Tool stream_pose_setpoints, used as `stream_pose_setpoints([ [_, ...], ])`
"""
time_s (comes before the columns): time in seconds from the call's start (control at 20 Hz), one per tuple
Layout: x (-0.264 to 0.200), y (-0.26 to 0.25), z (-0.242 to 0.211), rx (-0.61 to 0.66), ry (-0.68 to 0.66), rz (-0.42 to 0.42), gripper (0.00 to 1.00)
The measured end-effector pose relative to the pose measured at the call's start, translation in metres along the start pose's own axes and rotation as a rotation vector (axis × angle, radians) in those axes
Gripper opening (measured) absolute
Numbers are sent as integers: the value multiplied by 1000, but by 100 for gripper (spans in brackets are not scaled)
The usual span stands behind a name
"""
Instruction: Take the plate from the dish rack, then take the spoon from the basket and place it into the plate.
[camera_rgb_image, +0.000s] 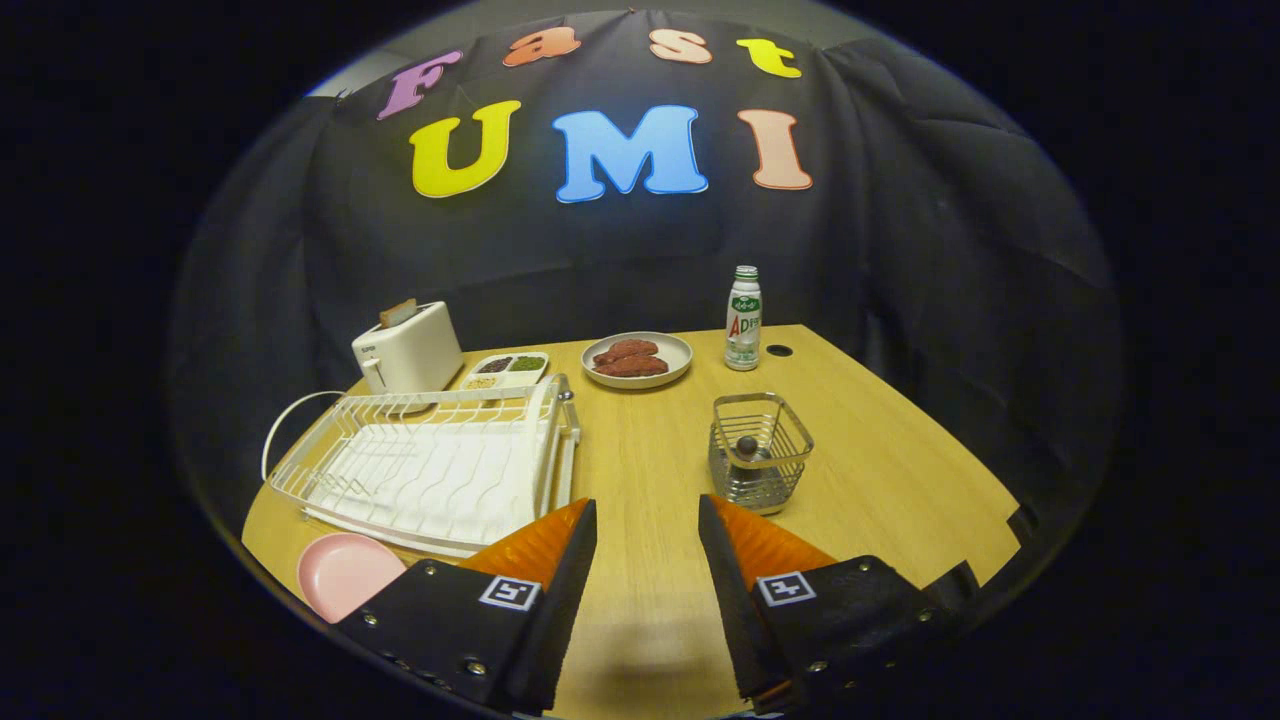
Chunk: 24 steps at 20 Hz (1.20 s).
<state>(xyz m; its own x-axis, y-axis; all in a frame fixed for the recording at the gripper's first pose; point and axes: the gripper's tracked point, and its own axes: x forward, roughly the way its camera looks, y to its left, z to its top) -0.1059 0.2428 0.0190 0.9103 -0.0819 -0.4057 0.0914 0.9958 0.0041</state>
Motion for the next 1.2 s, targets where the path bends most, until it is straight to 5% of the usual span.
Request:
stream_pose_setpoints([
  [0.25, 25, -32, 11, -49, -59, -29, 64],
  [0.75, 74, -46, 22, -155, -136, 69, 61],
  [0.9, 82, -39, 26, -190, -144, 117, 35],
  [1.2, 88, -48, 52, -259, -174, 67, 16],
])
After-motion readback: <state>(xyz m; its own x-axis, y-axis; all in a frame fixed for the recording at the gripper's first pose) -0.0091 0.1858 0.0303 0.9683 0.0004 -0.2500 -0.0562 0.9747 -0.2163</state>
